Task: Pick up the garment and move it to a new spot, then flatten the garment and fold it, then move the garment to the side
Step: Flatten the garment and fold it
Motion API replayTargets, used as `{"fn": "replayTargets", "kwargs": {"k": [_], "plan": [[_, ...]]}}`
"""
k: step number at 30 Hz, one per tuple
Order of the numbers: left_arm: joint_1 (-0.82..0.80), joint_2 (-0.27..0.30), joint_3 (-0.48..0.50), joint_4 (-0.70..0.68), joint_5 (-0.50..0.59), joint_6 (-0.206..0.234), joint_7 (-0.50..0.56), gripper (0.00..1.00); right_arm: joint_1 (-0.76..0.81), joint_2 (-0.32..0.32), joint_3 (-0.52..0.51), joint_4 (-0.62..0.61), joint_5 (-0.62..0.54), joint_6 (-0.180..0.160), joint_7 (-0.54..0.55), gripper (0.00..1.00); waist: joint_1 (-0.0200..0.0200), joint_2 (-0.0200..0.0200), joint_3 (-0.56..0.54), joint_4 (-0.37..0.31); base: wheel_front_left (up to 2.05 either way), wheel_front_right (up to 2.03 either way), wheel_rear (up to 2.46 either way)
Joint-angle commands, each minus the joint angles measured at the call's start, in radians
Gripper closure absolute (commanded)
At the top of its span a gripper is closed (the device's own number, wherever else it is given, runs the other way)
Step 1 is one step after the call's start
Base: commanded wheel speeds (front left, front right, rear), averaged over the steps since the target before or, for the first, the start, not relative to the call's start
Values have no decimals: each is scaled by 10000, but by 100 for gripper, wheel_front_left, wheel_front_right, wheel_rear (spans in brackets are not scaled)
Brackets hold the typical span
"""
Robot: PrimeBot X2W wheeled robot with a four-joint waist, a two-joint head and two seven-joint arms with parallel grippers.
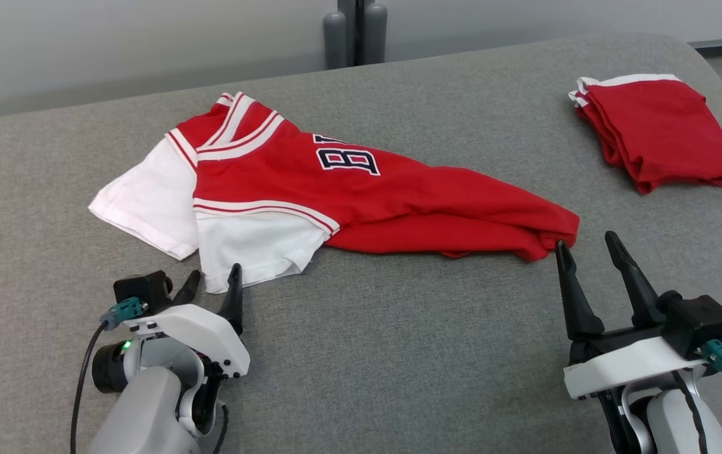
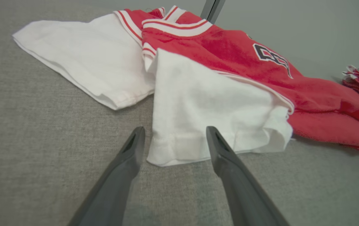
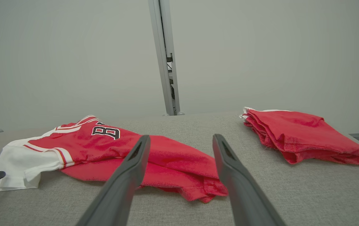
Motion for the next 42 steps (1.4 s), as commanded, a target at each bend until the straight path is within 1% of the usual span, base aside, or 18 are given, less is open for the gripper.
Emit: {"fn": "replayTargets", "kwargs": {"k": [1, 4, 6, 7, 8, 9, 10, 11, 15, 19, 24, 25, 29, 31, 32, 36, 38, 42], "plan": [[-307, 129, 135, 262, -86, 54, -126, 0, -125, -50, -70, -68, 73, 1, -73, 0, 0, 0, 288, -267, 0, 0, 0], [-635, 131, 282, 792, -135, 164, -408, 0, -197, -49, -73, -95, 90, 1, -74, 0, 0, 0, 415, -361, 0, 0, 0], [-783, 110, 278, 1075, -190, 50, -528, 0, -209, -49, -94, -111, 101, 1, -74, 0, 0, 0, 448, -379, 0, 0, 0], [-825, 108, 229, 1176, -202, -59, -570, 18, -207, -49, -109, -115, 102, 1, -74, 0, 0, 0, 452, -375, 0, 0, 0], [-872, 96, 181, 1255, -203, -145, -637, 54, -203, -49, -132, -117, 97, 1, -74, 0, 0, 0, 450, -359, 0, 0, 0], [-921, 88, 132, 1272, -189, -250, -788, 69, -190, -49, -171, -117, 83, 1, -74, 0, 0, 0, 435, -330, 0, 0, 0], [-952, 84, 115, 1248, -188, -316, -969, 96, -174, -49, -202, -106, 68, 1, -74, 0, 0, 0, 411, -294, 0, 0, 0], [-938, 84, 88, 1220, -201, -403, -1085, 100, -164, -49, -218, -102, 52, 1, -74, 0, 0, 0, 381, -248, 0, 0, 0], [-670, 68, 24, 891, -261, -673, -1444, 100, -45, -47, -373, -96, -31, 1, -74, 0, 0, 0, 213, 106, 0, 0, 0], [-277, 107, 99, -58, -320, -777, -1640, 100, 91, -49, -402, -44, -70, 1, -74, 0, 0, 0, 2, 572, 0, 0, 0], [645, 246, 151, -1988, -386, -589, -1591, 100, 199, -49, -426, 54, -117, 1, -74, 0, 0, 0, -231, 1108, 0, 0, 0], [645, 246, 151, -1988, -386, -589, -1591, 100, 199, -49, -426, 54, -117, 1, -74, 0, 0, 0, -231, 1108, 0, 0, 0], [1739, 468, 175, -3909, -436, -223, -1162, 100, 286, -52, -480, 202, -165, 1, -71, 0, 0, 0, -338, 1434, 0, 0, 0], [2652, 659, 261, -5198, -430, 208, -755, 100, 274, -49, -465, 293, -163, 1, -67, 0, 0, 0, -366, 1594, 0, 0, 0], [2937, 708, 329, -5504, -499, 343, -625, 100, 263, -53, -467, 311, -162, 1, -67, 0, 0, 0, -368, 1629, 0, 0, 0], [3777, 937, 605, -6089, -536, 809, -363, 100, 161, -52, -416, 385, -151, 1, -67, 0, 0, 0, -341, 1645, 0, 0, 0], [4048, 1091, 789, -6103, -491, 1011, -399, 100, 124, -58, -471, 417, -184, 1, -67, 0, 0, 0, -322, 1588, 0, 0, 0], [4369, 1078, 1062, -5894, -698, 1241, -416, 100, 100, -53, -720, 527, -293, 1, -66, 0, 0, 0, -306, 1453, 0, 0, 0]]}}
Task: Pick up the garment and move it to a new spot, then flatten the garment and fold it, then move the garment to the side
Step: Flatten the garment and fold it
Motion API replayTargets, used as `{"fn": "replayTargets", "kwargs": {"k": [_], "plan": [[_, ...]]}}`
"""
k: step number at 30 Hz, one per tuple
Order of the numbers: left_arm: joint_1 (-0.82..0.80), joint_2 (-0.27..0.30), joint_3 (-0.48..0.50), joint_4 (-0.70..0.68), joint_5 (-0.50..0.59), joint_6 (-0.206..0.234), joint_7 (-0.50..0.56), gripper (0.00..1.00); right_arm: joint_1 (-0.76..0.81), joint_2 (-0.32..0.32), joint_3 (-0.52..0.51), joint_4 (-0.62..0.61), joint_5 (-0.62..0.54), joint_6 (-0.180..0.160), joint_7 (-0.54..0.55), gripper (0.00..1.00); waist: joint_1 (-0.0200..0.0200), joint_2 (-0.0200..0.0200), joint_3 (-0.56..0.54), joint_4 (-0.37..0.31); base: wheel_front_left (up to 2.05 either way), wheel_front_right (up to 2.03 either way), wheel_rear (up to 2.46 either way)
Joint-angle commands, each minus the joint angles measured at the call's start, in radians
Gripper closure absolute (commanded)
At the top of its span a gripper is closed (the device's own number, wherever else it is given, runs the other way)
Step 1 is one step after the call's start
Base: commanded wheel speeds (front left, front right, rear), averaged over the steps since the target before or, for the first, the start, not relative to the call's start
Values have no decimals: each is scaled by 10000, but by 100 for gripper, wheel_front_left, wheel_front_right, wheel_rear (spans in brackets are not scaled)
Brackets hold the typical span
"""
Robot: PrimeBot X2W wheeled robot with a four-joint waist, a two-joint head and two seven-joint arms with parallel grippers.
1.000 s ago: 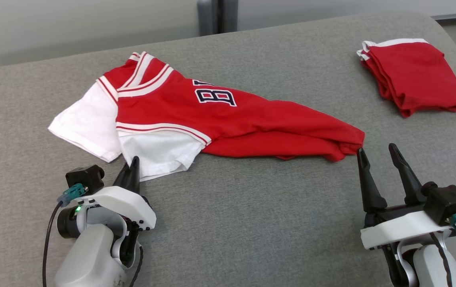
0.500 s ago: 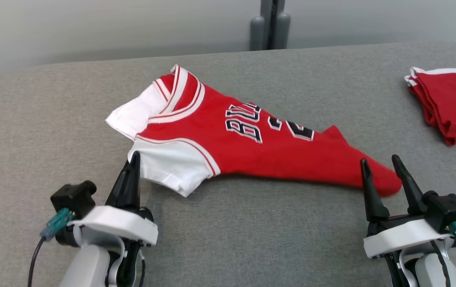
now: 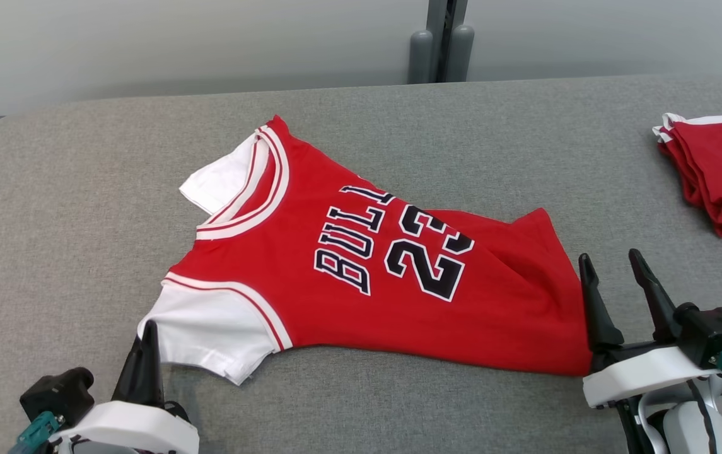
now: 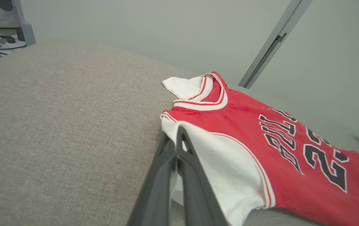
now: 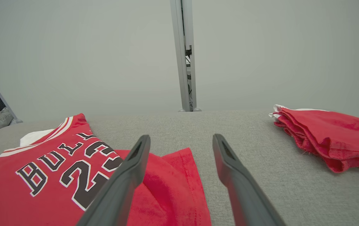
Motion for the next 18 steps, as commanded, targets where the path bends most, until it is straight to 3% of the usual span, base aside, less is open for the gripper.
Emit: {"fn": "replayTargets", "kwargs": {"k": [1, 5, 7, 8, 9, 10, 18], "plan": [[85, 4, 56, 94, -74, 65, 23, 100, -54, -59, -92, 48, -68, 1, -57, 0, 0, 0, -6, -38, 0, 0, 0], [-2, -90, -62, 777, -133, 1, 15, 98, -102, -59, -444, 146, -255, 1, 12, 0, 0, 0, -82, -144, 0, 0, 0], [-129, -152, -83, 1163, -151, -21, -55, 66, -125, -56, -637, 152, -349, 1, 21, 0, 0, 0, -135, -184, 0, 0, 0], [-173, -183, -88, 1353, -157, -30, -124, 60, -130, -56, -711, 147, -385, 1, 26, 0, 0, 0, -166, -204, 0, 0, 0], [-188, -222, -98, 1549, -178, -25, -141, 15, -120, -54, -763, 130, -415, 1, 43, 0, 0, 0, -200, -222, 0, 0, 0], [-176, -264, -94, 1763, -216, -16, -135, 0, -100, -53, -796, 113, -432, 1, 56, 0, 0, 0, -233, -238, 0, 0, 0], [-356, -7, 397, 2669, -275, 153, -749, 0, 164, -54, -987, -19, -537, 1, 212, 0, 0, 0, -517, -169, 0, 0, 0]]}}
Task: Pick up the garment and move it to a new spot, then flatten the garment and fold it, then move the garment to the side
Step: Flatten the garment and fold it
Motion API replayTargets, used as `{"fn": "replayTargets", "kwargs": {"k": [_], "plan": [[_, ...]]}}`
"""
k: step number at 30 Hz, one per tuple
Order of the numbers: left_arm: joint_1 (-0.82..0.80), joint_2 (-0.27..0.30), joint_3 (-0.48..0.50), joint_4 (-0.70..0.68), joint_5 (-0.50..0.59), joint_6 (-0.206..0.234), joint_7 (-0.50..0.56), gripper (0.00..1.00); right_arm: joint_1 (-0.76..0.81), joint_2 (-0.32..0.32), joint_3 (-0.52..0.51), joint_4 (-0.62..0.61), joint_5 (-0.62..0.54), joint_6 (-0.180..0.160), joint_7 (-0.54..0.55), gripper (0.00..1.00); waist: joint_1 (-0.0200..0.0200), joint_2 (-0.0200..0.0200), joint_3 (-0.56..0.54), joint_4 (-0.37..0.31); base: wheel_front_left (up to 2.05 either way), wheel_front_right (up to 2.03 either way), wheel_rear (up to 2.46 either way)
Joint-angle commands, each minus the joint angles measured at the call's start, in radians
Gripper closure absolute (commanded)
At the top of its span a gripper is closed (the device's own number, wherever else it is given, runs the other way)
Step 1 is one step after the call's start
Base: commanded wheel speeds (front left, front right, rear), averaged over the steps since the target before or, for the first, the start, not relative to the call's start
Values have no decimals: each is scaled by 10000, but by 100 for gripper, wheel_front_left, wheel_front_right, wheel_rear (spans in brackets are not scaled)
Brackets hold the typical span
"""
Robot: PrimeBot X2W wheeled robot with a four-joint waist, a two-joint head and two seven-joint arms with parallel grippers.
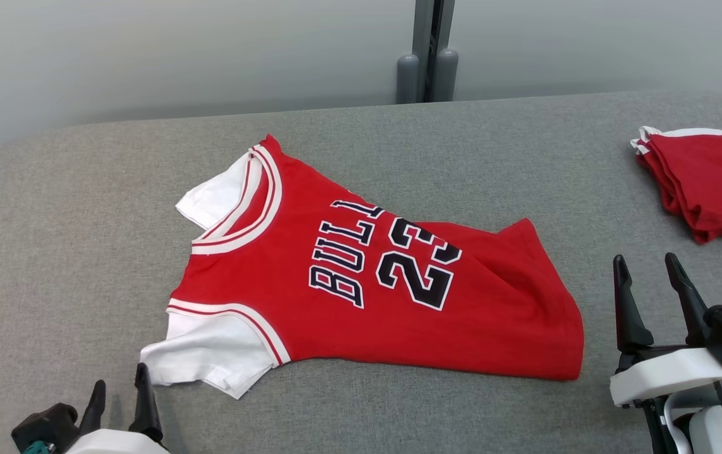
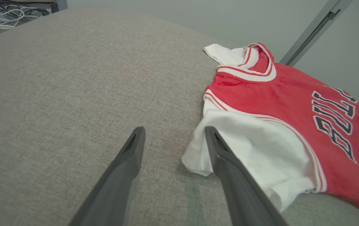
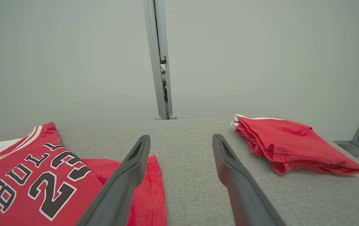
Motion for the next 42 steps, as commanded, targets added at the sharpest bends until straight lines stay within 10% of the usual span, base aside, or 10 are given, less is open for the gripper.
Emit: {"fn": "replayTargets", "kwargs": {"k": [1, 9, 29, 30, 33, 42], "plan": [[-201, 158, 115, 84, 26, 59, -127, 0, 97, -49, -60, -58, -72, 1, 100, 0, 0, -1, -93, 90, 0, 0, 0], [-251, 28, -146, -389, 250, -128, -389, 0, -147, -72, 44, 185, -527, 1, 909, 0, 0, -1, -266, 456, 0, 0, 0], [-626, -739, -1636, -1551, 864, -222, -619, 0, -2394, -2526, 3521, 3223, 1265, 1, 4441, 1, 0, -1, 369, 1742, 0, 0, 0], [-634, -747, -1643, -1542, 857, -228, -624, 0, -2471, -2593, 3612, 3342, 1341, 1, 4398, 51, 0, -1, 397, 1798, 0, 0, 0], [-645, -760, -1658, -1494, 827, -242, -648, 0, -2737, -2657, 3832, 3672, 1504, 1, 4268, 100, 0, -1, 466, 1938, 0, 0, 0], [-795, -805, -1707, -1439, 796, -291, -693, 0, -4045, -3244, 4023, 3973, 1842, -1, 4119, 100, 0, -1, 765, 2166, 0, 0, 0]]}}
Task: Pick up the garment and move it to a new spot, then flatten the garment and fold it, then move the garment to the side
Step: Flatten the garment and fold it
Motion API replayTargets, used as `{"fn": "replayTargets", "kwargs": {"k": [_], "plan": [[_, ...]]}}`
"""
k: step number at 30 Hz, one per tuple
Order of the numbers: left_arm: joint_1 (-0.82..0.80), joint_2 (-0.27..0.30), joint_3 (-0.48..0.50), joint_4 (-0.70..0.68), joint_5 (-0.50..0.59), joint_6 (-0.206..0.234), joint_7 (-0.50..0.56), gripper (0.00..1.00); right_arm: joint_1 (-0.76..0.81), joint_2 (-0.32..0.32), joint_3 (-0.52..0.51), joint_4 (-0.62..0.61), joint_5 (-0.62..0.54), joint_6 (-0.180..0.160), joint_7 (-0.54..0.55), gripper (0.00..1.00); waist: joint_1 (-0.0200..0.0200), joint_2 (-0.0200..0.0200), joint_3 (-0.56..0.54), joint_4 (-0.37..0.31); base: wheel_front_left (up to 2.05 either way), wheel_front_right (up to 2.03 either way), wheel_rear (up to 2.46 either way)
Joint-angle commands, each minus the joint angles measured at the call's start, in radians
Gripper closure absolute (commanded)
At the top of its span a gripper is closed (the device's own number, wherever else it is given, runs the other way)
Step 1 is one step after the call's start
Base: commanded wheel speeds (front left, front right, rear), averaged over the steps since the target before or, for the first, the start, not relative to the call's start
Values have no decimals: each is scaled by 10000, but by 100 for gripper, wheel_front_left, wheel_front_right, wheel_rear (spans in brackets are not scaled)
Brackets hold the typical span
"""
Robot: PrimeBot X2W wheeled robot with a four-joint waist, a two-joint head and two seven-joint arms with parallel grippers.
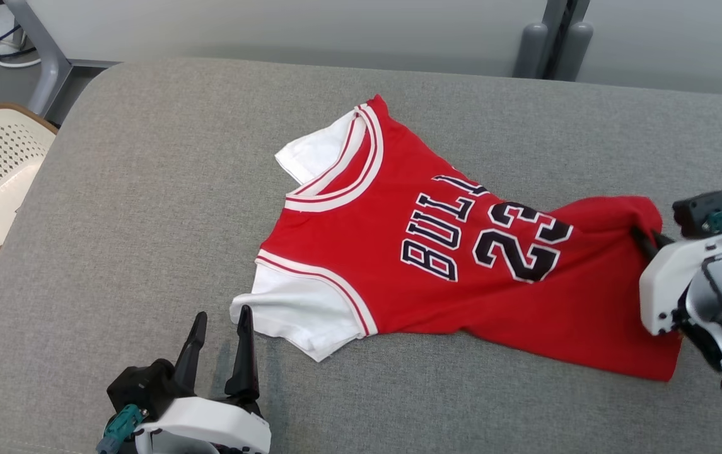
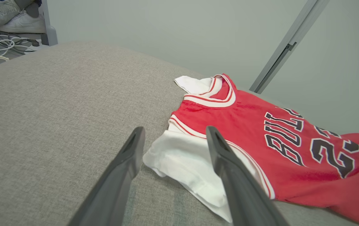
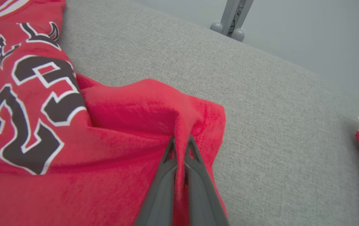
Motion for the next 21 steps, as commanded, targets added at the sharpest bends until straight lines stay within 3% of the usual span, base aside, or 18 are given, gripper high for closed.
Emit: {"fn": "replayTargets", "kwargs": {"k": [1, 7, 13, 20, 21], "plan": [[-242, -7, -8, 0, 3, -54, -54, 0, -395, -253, -58, 27, 69, -3, 101, 100, 0, 0, 115, 51, 0, 0, 0], [-475, -55, -206, 49, 10, -137, -90, 0, -1757, -726, -188, 407, -15, -3, 679, 100, 0, 0, 538, 295, 0, 0, 0], [-794, -107, -441, 164, 16, -249, -105, 0, -2940, -803, -49, 1246, -153, -3, 978, 100, 0, 0, 933, 679, 0, 0, 0], [-1202, -170, -748, 274, -76, -308, -125, 0, -4317, -830, 271, 2599, -803, -3, 354, 100, 0, 0, 1374, 1276, 0, 0, 0], [-1280, -181, -809, 305, -73, -312, -123, 0, -4572, -794, 374, 3017, -898, -3, 177, 85, 0, 0, 1441, 1359, 0, 0, 0]]}}
